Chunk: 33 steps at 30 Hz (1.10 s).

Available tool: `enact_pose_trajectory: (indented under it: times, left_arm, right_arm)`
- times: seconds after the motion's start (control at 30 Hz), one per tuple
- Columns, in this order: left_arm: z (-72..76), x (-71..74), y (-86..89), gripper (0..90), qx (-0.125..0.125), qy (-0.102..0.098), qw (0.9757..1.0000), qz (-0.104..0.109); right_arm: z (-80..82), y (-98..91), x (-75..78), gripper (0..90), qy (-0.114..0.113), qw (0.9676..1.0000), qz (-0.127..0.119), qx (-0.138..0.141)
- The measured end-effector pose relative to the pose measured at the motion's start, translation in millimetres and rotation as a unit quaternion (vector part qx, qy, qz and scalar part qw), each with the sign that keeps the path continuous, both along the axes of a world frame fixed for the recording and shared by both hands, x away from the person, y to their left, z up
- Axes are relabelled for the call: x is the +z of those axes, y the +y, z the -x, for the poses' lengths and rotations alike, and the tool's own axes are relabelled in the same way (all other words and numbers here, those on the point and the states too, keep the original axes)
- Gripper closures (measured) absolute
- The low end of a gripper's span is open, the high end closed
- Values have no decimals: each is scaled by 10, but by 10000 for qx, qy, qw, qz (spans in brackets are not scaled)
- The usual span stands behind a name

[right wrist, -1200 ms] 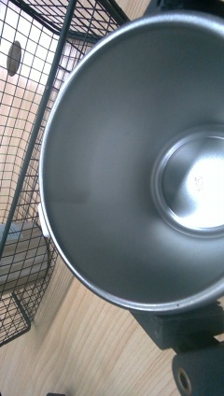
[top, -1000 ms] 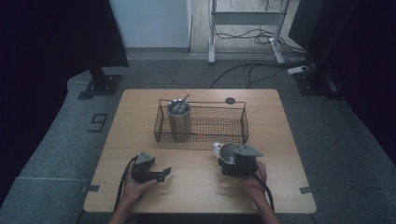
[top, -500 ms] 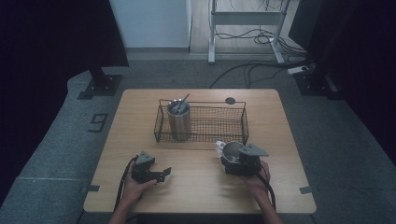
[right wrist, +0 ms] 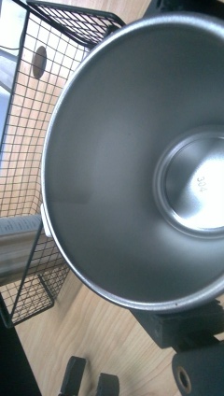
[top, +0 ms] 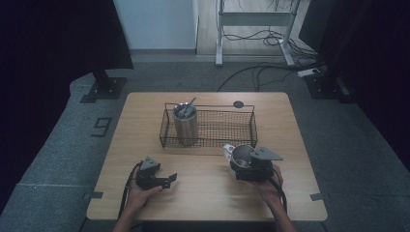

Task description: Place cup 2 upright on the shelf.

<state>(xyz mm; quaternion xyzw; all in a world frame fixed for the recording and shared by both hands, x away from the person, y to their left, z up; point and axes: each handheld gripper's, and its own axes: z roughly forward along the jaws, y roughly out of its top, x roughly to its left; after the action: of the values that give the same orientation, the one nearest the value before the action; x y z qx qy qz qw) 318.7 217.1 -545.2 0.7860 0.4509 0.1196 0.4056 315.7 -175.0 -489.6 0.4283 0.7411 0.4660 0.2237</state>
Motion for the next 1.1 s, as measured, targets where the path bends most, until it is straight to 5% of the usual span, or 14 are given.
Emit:
enact_pose_trajectory:
  times: [1.1]
  left_arm:
    - [-11,-3,3,127,81,66,9999,-22]
  right_arm:
    - [-157,-35,368,66,-144,9997,-125,130]
